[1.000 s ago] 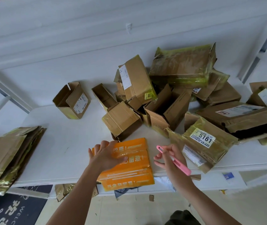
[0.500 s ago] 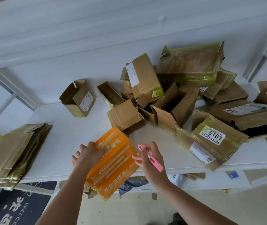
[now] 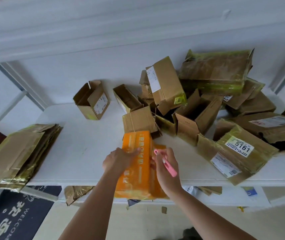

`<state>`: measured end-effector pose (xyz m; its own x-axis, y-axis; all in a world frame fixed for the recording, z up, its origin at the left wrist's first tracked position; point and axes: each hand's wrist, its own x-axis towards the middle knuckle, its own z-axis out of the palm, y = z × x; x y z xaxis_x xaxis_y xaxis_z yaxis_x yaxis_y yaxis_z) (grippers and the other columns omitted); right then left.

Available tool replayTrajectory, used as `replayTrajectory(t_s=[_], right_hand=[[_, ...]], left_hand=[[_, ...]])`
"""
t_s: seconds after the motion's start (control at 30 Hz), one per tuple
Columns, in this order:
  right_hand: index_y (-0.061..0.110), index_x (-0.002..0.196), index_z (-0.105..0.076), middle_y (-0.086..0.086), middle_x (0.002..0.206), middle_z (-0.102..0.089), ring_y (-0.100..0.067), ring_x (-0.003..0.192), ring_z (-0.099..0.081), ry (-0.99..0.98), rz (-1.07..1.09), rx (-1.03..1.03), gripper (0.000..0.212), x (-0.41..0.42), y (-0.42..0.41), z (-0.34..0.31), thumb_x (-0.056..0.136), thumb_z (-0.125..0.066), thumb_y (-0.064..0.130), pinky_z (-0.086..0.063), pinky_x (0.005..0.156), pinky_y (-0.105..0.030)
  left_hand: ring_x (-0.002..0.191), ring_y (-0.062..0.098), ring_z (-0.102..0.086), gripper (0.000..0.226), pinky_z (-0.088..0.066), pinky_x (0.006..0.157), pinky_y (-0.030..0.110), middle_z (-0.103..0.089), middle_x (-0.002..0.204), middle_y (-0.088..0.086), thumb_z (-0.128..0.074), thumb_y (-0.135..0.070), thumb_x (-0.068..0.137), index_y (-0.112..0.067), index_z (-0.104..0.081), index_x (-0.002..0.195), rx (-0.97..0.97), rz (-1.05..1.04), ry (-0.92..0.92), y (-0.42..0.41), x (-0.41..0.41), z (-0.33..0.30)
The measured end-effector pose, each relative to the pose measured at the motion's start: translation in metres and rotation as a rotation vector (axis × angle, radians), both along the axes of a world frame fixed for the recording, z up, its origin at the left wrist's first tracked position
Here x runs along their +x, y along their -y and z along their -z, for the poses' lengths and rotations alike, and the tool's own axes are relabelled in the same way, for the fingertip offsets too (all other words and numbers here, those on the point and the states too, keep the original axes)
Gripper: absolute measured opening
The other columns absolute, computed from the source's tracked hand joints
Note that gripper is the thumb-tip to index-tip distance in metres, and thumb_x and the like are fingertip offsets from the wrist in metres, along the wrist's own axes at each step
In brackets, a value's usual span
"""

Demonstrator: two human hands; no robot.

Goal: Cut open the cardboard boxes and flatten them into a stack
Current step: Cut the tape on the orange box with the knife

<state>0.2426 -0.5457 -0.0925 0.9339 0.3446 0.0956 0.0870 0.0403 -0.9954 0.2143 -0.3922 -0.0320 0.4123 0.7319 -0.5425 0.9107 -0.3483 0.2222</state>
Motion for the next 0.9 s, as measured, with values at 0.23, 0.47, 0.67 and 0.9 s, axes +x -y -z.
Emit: replayTrajectory(t_s=[0.23, 0.47, 0.67, 0.9], right_hand=[[0.009, 0.102, -0.053, -0.005, 0.099, -0.069, -0.008, 0.086, -0.072, 0.071, 0.054, -0.06, 0.007, 0.06, 0.015, -0.018, 0.101, -0.052, 0.015, -0.061, 0.066, -0.029], [0.023, 0.094, -0.05, 0.003, 0.072, -0.058, -0.009, 0.06, -0.056, 0.108, 0.156, -0.124, 0.011, 0.026, 0.029, 0.025, 0.096, -0.047, 0.033, -0.048, 0.054, -0.019], [0.021, 0.091, -0.053, 0.003, 0.07, -0.058, -0.009, 0.061, -0.055, 0.145, 0.248, -0.107, 0.008, 0.021, 0.021, 0.036, 0.097, -0.053, 0.017, -0.044, 0.055, -0.012], [0.013, 0.094, -0.055, -0.002, 0.077, -0.066, -0.013, 0.068, -0.065, 0.12, 0.26, -0.037, 0.012, 0.031, 0.021, 0.03, 0.099, -0.052, 0.024, -0.055, 0.061, -0.02]], left_hand=[[0.119, 0.054, -0.053, 0.094, -0.051, 0.077, 0.071, -0.044, 0.141, 0.022, -0.08, -0.045, 0.078, -0.018, -0.019, 0.144, -0.544, -0.536, 0.336, 0.019, 0.019, 0.007], [0.11, 0.041, -0.062, 0.108, -0.055, 0.089, 0.056, -0.044, 0.141, 0.017, -0.081, -0.042, 0.077, -0.022, -0.005, 0.151, -0.302, -0.277, 0.382, 0.004, 0.032, 0.017], [0.14, 0.033, -0.033, 0.103, -0.039, 0.108, 0.058, -0.019, 0.157, 0.002, -0.08, -0.047, 0.077, -0.03, -0.013, 0.154, -0.224, 0.151, 0.372, -0.02, 0.031, 0.023], [0.131, 0.034, -0.036, 0.097, -0.045, 0.102, 0.05, -0.03, 0.136, 0.008, -0.072, -0.071, 0.069, -0.021, -0.034, 0.144, 0.015, 0.11, 0.131, -0.026, -0.003, 0.021]])
